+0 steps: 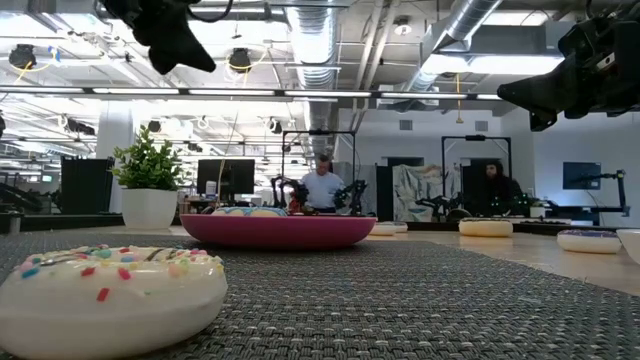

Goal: Pick & Place donuts
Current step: Put the small blue donut on the white plate

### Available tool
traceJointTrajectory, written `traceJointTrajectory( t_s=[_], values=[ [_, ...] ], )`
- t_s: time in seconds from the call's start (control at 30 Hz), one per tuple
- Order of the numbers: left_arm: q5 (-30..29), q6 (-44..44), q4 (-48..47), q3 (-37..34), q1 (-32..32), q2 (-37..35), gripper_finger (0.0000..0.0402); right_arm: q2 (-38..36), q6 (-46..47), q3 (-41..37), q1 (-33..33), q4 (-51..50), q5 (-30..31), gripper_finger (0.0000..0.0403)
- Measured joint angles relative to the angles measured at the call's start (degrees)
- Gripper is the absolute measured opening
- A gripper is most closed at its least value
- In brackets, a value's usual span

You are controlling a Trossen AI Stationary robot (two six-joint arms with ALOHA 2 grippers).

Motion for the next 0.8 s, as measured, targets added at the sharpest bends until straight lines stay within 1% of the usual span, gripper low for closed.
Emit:
traceJointTrajectory(
  t_s=[0.17,0.23,0.3,0.37,0.43,0.53,0.57,0.67,0.8],
  values=[
    [1.6,6.4,5.2,-4.2,-1.5,-1.2,0.0,0.0,-0.2,0.0,0.1,0.0,0.0,0.0],
    [3.1,8.5,9.3,-6.5,-1.9,-1.8,0.0,0.0,0.1,0.0,0.1,0.1,0.0,0.0],
    [4.8,10.3,11.7,-9.4,-1.9,-3.7,0.0,0.0,0.1,0.0,0.1,0.1,0.2,0.0],
    [6.5,11.4,16.4,-12.3,-1.8,-5.6,0.0,0.0,0.8,0.0,0.1,0.2,0.1,0.0],
    [7.4,11.8,19.3,-15.5,-1.8,-8.3,0.0,0.4,3.4,0.0,0.1,0.5,0.6,0.0],
    [9.5,12.3,23.4,-19.6,-1.8,-12.7,0.0,1.1,6.1,0.1,0.1,4.3,3.6,0.0],
    [9.9,12.3,23.4,-20.7,-1.8,-14.6,0.0,1.6,6.4,0.6,0.1,5.4,4.7,0.0],
    [9.9,12.2,23.5,-23.2,-1.8,-19.4,0.0,5.3,6.1,3.5,0.1,8.0,7.0,0.0],
    [9.9,13.1,22.5,-25.1,-1.8,-25.6,0.0,14.9,5.7,9.9,0.1,8.2,11.7,0.0]
  ],
)
